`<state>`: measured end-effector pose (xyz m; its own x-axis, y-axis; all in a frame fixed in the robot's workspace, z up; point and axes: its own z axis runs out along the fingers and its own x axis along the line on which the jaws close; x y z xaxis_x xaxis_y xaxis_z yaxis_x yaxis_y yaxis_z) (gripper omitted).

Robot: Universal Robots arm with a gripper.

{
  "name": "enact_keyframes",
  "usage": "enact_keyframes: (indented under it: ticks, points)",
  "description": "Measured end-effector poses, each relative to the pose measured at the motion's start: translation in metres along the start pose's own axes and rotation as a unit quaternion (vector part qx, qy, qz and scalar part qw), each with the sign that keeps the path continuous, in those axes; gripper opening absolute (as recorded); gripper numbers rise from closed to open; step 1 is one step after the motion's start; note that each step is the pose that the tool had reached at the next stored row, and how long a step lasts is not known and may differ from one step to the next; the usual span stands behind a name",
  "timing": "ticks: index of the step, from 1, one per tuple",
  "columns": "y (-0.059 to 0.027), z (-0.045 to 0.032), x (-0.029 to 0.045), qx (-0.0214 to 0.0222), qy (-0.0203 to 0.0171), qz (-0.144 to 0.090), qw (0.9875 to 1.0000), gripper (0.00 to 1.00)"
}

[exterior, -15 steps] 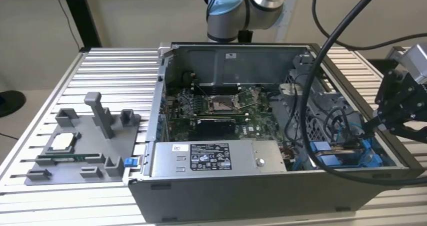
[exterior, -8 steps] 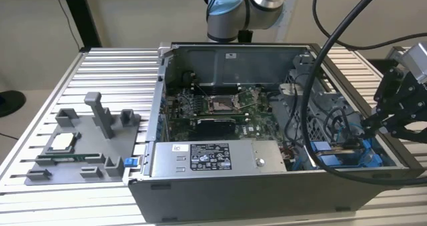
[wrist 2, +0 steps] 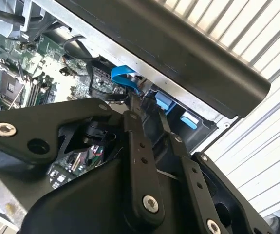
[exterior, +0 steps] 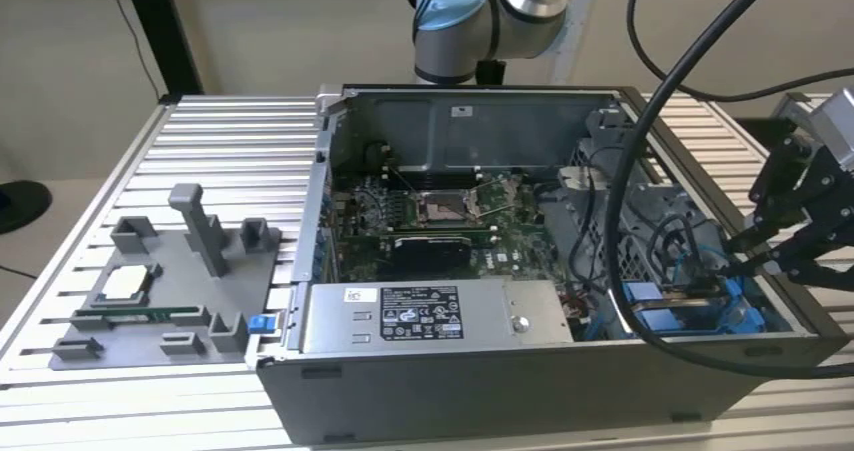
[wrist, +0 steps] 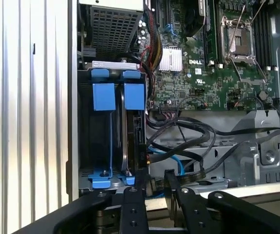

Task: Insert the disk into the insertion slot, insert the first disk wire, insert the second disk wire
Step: 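Insert the second disk wire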

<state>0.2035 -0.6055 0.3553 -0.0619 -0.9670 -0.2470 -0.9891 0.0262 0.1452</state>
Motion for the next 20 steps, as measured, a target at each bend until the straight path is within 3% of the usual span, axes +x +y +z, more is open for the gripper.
enact_keyframes:
  ticks: [14, 16, 19, 20]
  points:
    - [-0.0007, 0.0031, 0.0047, 0.0005, 0.0001, -0.003, 1.0000, 1.00]
    - [-0.0007, 0.0037, 0.0050, 0.0037, 0.0001, -0.006, 1.0000, 1.00]
    - [-0.0008, 0.0038, 0.0049, 0.0119, 0.0004, -0.010, 0.9999, 1.00]
    - [-0.0009, 0.0037, 0.0049, 0.0124, 0.0003, -0.011, 0.9999, 1.00]
